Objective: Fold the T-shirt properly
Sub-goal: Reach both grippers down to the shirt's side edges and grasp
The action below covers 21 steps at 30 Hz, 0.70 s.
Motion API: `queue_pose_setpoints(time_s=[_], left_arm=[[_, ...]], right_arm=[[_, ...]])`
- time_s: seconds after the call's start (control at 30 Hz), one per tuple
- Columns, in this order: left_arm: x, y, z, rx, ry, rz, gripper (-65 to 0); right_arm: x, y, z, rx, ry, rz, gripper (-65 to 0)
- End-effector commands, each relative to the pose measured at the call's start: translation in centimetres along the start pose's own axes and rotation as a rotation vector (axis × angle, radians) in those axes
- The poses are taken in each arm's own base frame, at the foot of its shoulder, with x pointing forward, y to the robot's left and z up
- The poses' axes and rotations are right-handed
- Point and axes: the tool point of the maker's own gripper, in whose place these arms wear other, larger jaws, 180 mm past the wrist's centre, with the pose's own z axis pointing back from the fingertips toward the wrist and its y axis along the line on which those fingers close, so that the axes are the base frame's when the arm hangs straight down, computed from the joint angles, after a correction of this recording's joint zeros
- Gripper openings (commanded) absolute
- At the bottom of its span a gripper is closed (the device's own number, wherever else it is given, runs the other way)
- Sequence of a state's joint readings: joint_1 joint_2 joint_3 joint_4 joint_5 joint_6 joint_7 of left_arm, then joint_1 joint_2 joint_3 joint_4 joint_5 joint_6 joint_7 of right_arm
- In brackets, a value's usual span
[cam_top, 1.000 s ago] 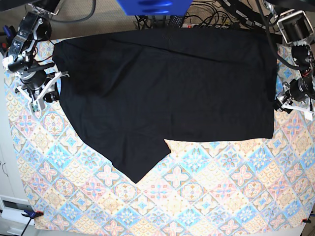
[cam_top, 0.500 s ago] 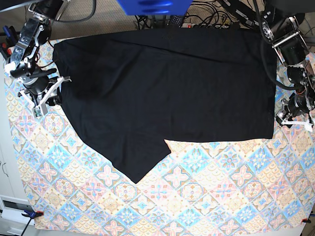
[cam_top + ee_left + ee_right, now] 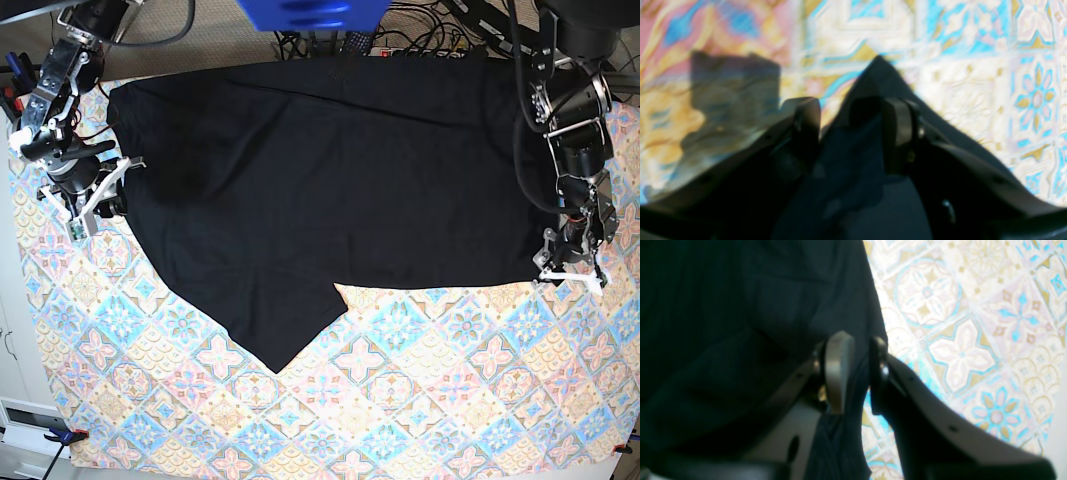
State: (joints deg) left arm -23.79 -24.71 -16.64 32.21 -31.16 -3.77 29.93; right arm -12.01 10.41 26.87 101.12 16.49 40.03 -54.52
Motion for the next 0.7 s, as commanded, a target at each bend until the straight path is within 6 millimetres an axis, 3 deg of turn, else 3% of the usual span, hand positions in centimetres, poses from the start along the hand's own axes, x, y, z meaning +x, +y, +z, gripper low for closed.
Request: queue_pose_setpoints(time_s=[0.0, 0.23, 0.37, 0.5, 0.67], left_arm=[[-0.3, -0.4, -0.1, -0.008, 0.023, 0.009, -35.3], [-3.0, -3.4, -0.5, -0.065, 0.094, 0.01, -37.7], [-2.9, -6.8, 0.4, -0.163, 0.107, -0.044, -50.7], [-1.6, -7.6, 1.2, -0.189, 0.065, -0.075, -62.3], [-1.2, -7.6, 1.3, -0.189, 0.057, -0.076, -65.0]], right_arm=[[1.4, -0.6, 0.4, -0.012, -0.045, 0.015, -52.9], [1.3, -0.6, 0.4, -0.012, -0.043, 0.012, -52.9], [0.4, -0.7, -0.1, -0.003, -0.018, -0.008, -52.9], [3.0, -1.2, -0.6, -0.011, -0.075, -0.007, -52.9], [2.8, -1.7, -1.6, -0.002, -0.061, -0.034, -52.9]])
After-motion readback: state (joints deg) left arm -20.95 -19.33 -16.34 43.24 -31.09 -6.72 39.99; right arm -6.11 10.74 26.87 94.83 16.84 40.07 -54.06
